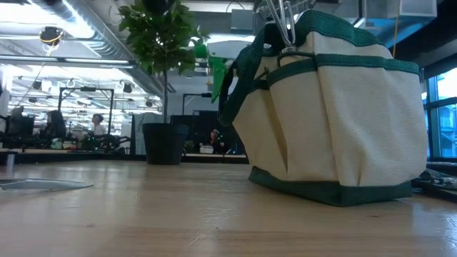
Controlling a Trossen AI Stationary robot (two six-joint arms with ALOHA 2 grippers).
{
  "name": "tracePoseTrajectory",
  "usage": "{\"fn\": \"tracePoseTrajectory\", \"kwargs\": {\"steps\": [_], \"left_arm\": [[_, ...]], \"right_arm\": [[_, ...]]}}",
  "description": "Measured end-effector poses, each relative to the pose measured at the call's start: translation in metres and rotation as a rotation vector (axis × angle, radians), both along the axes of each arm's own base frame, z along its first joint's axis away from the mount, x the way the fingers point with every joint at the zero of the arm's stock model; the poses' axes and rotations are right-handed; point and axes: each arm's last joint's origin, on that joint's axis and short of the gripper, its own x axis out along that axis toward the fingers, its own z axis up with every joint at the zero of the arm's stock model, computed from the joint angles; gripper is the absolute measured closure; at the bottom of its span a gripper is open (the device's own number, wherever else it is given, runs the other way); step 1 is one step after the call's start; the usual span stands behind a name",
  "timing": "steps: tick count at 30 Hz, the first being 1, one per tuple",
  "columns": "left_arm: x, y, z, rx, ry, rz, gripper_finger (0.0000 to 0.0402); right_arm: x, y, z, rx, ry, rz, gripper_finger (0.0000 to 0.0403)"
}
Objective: Pick & Place Garden tools in Gardening bag
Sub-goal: Put the right brown trowel into the brown gardening bag
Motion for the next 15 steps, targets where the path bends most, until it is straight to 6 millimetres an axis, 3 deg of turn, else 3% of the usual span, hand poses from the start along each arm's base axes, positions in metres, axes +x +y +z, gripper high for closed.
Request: {"fn": "tracePoseTrajectory", "kwargs": {"steps": [8, 12, 15], "left_arm": [[0.024, -0.031, 0.048, 0.062, 0.015, -0.011, 0.0339], [0.053, -0.039, 0.062, 0.076, 0.014, -0.028, 0.0339], [0.078, -0.044, 0.061, 0.058, 0.016, -0.063, 0.0339]], "right_arm": [[-0.022, 0.018, -0.010, -0.031, 0.085, 0.015, 0.0387], [-0.039, 0.020, -0.019, -0.080, 0.156, 0.000, 0.0344], [-0.051, 0.024, -0.028, -0.097, 0.179, 0.015, 0.0297]]}}
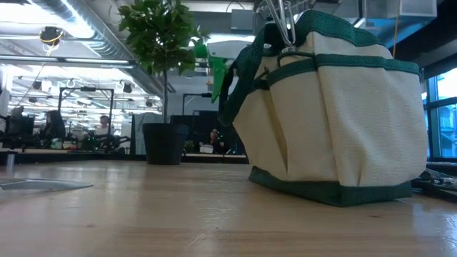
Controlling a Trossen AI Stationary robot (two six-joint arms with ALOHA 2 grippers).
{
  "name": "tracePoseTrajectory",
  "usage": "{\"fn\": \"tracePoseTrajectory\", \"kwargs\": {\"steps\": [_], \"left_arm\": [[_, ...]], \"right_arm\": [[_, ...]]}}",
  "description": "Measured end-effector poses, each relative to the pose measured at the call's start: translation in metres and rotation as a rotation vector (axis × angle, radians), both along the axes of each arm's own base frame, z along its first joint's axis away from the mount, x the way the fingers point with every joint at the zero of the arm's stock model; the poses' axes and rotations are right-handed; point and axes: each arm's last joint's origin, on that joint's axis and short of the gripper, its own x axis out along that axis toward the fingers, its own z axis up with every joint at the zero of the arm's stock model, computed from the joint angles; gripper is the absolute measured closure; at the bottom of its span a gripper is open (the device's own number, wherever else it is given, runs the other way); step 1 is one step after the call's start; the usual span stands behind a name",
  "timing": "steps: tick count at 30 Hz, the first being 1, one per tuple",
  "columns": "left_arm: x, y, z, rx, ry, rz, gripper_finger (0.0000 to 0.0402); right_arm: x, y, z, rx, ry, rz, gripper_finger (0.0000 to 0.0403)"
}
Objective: Pick & Place Garden tools in Gardening bag
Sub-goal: Put the right brown trowel into the brown gardening bag
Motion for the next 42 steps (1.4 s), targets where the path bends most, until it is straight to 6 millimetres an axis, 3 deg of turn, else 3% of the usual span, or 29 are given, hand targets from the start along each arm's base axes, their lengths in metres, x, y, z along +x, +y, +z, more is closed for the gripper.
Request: {"fn": "tracePoseTrajectory", "kwargs": {"steps": [6, 11, 15, 20, 29, 37, 42], "left_arm": [[0.036, -0.001, -0.013, -0.134, -0.084, 0.008, 0.0339], [0.051, 0.007, -0.031, -0.218, -0.087, 0.021, 0.0339], [0.058, 0.014, -0.040, -0.229, -0.056, 0.074, 0.0339], [0.061, 0.024, -0.042, -0.231, -0.040, 0.127, 0.0339], [0.065, 0.039, -0.043, -0.236, -0.009, 0.174, 0.0339], [0.066, 0.041, -0.049, -0.218, 0.042, 0.221, 0.0339], [0.066, 0.039, -0.052, -0.207, 0.076, 0.235, 0.0339]], "right_arm": [[-0.023, 0.009, -0.031, 0.005, -0.013, 0.023, 0.0223], [-0.040, 0.016, -0.058, 0.099, -0.196, 0.077, 0.0220], [-0.045, 0.022, -0.067, 0.180, -0.248, 0.124, 0.0222], [-0.044, 0.028, -0.064, 0.191, -0.263, 0.218, 0.0221], [-0.038, 0.012, -0.056, 0.219, -0.357, 0.003, 0.0222], [-0.060, -0.020, -0.035, 0.022, -0.356, 0.071, 0.0222], [-0.060, -0.036, -0.030, -0.035, -0.371, 0.126, 0.0224]]}}
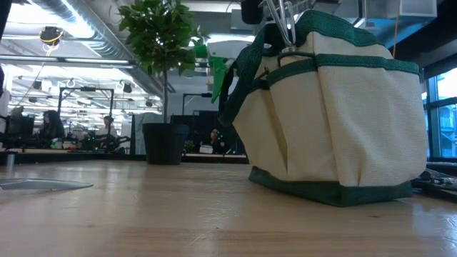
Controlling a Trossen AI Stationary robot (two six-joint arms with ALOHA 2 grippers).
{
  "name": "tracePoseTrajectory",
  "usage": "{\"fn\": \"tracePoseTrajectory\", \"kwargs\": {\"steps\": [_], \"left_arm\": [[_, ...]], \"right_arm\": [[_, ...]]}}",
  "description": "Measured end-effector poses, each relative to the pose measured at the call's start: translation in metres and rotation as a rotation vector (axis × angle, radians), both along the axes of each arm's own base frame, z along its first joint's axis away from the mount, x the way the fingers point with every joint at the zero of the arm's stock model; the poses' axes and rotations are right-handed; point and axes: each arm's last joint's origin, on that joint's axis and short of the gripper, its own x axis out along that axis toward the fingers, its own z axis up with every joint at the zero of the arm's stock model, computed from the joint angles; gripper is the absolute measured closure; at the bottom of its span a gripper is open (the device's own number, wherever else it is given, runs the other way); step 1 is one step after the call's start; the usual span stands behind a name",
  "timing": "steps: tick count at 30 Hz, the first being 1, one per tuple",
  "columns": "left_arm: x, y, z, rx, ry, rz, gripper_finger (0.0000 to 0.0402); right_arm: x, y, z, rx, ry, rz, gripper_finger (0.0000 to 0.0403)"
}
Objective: Pick & Place Garden tools in Gardening bag
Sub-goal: Put the right brown trowel into the brown gardening bag
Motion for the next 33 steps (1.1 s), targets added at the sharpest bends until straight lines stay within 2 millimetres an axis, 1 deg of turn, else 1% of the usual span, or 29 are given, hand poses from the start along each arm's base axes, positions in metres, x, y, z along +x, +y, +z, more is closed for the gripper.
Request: {"fn": "tracePoseTrajectory", "kwargs": {"steps": [2, 6, 9, 12, 15, 18, 22, 25, 28, 30, 33], "left_arm": [[0.000, 0.000, 0.000, 0.006, -0.004, 0.002, 0.0339], [0.000, -0.001, 0.001, 0.007, -0.009, 0.000, 0.0339], [-0.001, -0.003, 0.001, 0.010, -0.010, -0.023, 0.0339], [-0.002, -0.007, 0.001, 0.011, -0.008, -0.038, 0.0339], [-0.003, -0.011, 0.001, 0.005, -0.012, -0.063, 0.0339], [-0.004, -0.016, 0.002, -0.007, -0.016, -0.109, 0.0339], [-0.005, -0.020, 0.003, -0.023, -0.031, -0.179, 0.0339], [-0.007, -0.022, 0.010, -0.035, -0.096, -0.232, 0.0339], [-0.008, -0.022, 0.015, -0.036, -0.148, -0.276, 0.0339], [-0.010, -0.022, 0.018, -0.039, -0.191, -0.292, 0.0339], [-0.011, -0.023, 0.023, -0.039, -0.238, -0.323, 0.0339]], "right_arm": [[0.002, -0.002, -0.002, 0.023, -0.052, 0.047, 0.0232], [0.009, -0.007, -0.015, 0.087, -0.190, 0.164, 0.0259], [0.013, -0.013, -0.035, 0.159, -0.300, 0.237, 0.0280], [0.017, -0.021, -0.049, 0.260, -0.460, 0.269, 0.0293], [0.017, -0.030, -0.056, 0.325, -0.617, 0.304, 0.0297], [0.017, -0.039, -0.058, 0.363, -0.725, 0.296, 0.0297], [0.021, -0.047, -0.056, 0.364, -0.765, 0.273, 0.0297], [0.026, -0.053, -0.055, 0.393, -0.782, 0.229, 0.0297], [0.029, -0.059, -0.049, 0.440, -0.845, 0.183, 0.0297], [0.030, -0.063, -0.043, 0.456, -0.908, 0.216, 0.0297], [0.036, -0.072, -0.030, 0.471, -1.001, 0.318, 0.0297]]}}
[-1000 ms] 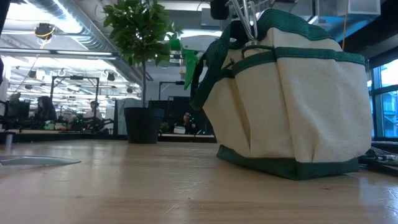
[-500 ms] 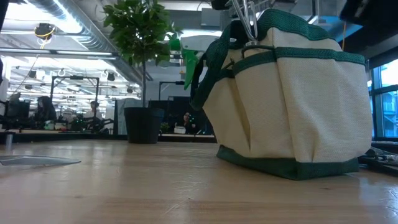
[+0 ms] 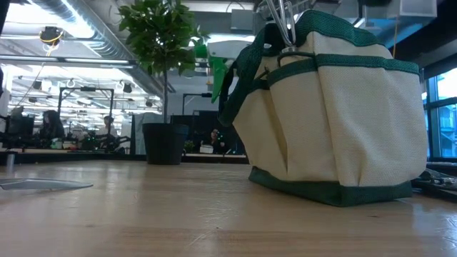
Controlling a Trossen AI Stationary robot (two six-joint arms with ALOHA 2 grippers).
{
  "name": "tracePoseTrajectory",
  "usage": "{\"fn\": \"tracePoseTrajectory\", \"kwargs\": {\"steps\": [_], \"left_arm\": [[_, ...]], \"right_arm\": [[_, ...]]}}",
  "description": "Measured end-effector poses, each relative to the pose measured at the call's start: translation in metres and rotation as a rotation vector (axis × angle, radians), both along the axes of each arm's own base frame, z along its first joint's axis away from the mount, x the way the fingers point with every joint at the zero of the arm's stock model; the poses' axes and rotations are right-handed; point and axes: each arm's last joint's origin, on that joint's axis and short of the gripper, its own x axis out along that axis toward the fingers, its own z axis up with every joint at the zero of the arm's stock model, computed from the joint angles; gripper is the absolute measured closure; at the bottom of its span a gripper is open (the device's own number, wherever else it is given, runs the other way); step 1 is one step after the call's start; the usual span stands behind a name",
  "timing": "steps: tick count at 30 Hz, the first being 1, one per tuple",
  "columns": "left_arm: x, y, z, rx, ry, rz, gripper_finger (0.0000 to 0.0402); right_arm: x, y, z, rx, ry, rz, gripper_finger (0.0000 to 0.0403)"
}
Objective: Pick & Place Garden tools in Gardening bag
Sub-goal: Put the right brown trowel into the brown gardening bag
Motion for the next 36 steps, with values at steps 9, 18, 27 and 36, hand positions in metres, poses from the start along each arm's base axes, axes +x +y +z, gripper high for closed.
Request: {"fn": "tracePoseTrajectory", "kwargs": {"steps": [9, 18, 27, 36], "left_arm": [[-0.004, -0.001, 0.007, -0.018, -0.074, -0.094, 0.0339], [-0.007, -0.004, 0.010, -0.017, -0.116, -0.115, 0.0339], [-0.008, -0.007, 0.010, 0.000, -0.124, -0.136, 0.0339], [-0.008, -0.007, 0.010, 0.008, -0.126, -0.148, 0.0339]], "right_arm": [[0.034, -0.018, 0.042, -0.217, 0.040, 0.018, 0.0242], [0.049, -0.043, 0.087, -0.308, 0.035, 0.017, 0.0143], [0.062, -0.052, 0.086, -0.298, 0.006, 0.036, 0.0135], [0.084, -0.045, 0.080, -0.286, -0.086, 0.131, 0.0136]]}}
